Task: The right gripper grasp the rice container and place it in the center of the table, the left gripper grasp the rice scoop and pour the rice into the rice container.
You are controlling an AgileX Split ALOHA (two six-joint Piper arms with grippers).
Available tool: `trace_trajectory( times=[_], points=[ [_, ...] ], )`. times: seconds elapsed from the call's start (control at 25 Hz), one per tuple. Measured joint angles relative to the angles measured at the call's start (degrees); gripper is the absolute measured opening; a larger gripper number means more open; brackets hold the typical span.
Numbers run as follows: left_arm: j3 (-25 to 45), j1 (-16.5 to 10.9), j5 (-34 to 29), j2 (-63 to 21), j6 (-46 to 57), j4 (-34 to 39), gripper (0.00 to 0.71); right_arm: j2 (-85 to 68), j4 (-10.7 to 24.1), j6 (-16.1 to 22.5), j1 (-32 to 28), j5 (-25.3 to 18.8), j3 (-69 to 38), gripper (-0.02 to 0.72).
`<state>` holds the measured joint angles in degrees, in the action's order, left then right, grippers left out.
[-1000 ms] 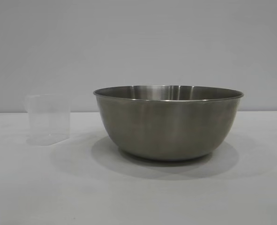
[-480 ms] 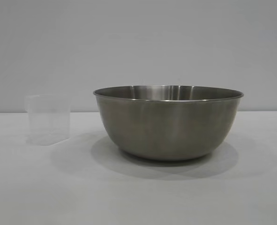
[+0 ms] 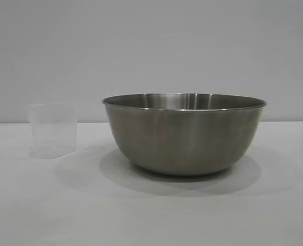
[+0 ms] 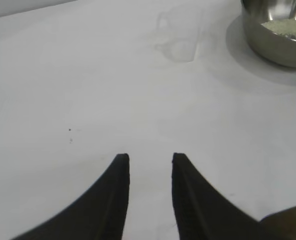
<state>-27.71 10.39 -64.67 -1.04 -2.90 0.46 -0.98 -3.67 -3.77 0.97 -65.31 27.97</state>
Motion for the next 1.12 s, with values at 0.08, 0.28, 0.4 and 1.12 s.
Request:
trace_trajectory(
  times=[0.08, 0.28, 0.4, 1.12],
  points=[
    [0.0, 0.0, 0.2, 0.0, 0.0, 0.0, 0.181, 0.0, 0.0, 0.0, 0.0, 0.0, 0.0, 0.39],
    [0.0, 0.0, 0.3, 0.0, 0.1, -0.5, 0.181, 0.0, 0.0, 0.0, 0.0, 0.0, 0.0, 0.39],
    [0.0, 0.0, 0.3, 0.0, 0.1, -0.5, 0.181, 0.0, 0.0, 0.0, 0.0, 0.0, 0.0, 0.39],
    [0.0, -3.5, 0.4, 0.0, 0.2, -0.6, 0.181, 0.0, 0.0, 0.0, 0.0, 0.0, 0.0, 0.39]
  ],
)
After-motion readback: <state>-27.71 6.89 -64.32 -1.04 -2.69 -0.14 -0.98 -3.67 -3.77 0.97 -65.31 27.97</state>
